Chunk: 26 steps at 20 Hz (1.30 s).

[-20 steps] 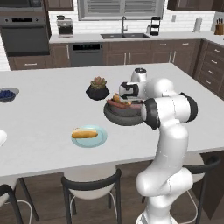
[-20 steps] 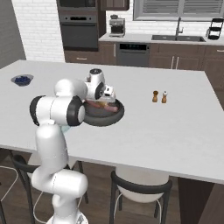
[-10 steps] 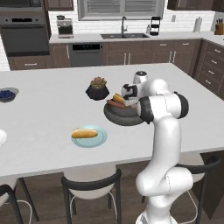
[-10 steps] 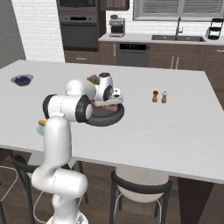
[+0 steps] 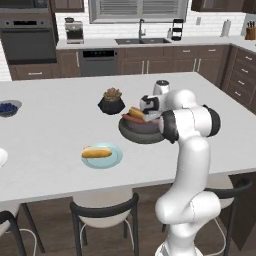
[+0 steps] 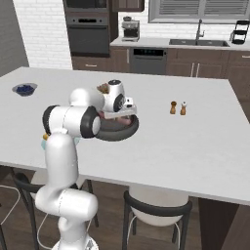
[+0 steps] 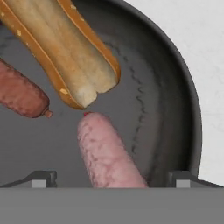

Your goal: Place one bun and one sausage from the bowl on each plate.

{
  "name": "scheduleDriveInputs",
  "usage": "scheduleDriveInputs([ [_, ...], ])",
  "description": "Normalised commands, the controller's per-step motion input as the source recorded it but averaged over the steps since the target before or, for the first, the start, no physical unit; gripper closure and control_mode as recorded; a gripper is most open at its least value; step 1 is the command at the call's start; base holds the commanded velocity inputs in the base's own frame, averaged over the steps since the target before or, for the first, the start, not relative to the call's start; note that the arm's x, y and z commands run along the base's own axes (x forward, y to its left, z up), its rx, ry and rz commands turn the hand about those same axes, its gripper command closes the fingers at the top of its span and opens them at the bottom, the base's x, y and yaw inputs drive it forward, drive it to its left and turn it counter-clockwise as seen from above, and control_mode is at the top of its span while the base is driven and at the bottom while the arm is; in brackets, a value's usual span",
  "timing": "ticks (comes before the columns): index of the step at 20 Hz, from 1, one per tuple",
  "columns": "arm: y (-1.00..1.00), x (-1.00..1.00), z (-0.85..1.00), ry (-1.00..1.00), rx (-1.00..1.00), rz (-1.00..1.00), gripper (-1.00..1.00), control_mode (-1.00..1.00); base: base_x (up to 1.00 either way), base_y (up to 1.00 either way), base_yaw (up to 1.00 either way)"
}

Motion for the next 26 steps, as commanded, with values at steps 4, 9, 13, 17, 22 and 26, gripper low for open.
scheduleDriveInputs([
  [4,-0.03,-0.06,-0.09,-0.03,0.0,0.0,-1.0,-1.0,0.0,0.0,0.0],
  [9,0.0,0.01,-0.27,-0.03,-0.07,0.01,1.0,-1.0,0.0,0.0,0.0],
  [13,0.0,0.0,-0.42,-0.01,-0.07,0.01,1.0,-1.0,0.0,0.0,0.0],
  [17,0.0,-0.14,-0.04,0.02,0.0,0.0,1.0,-1.0,0.0,0.0,0.0],
  [22,0.02,-0.75,0.45,0.18,0.02,0.0,1.0,-1.0,0.0,0.0,0.0],
  [26,0.77,-0.99,0.98,0.06,0.04,0.09,1.0,-1.0,0.0,0.0,0.0],
])
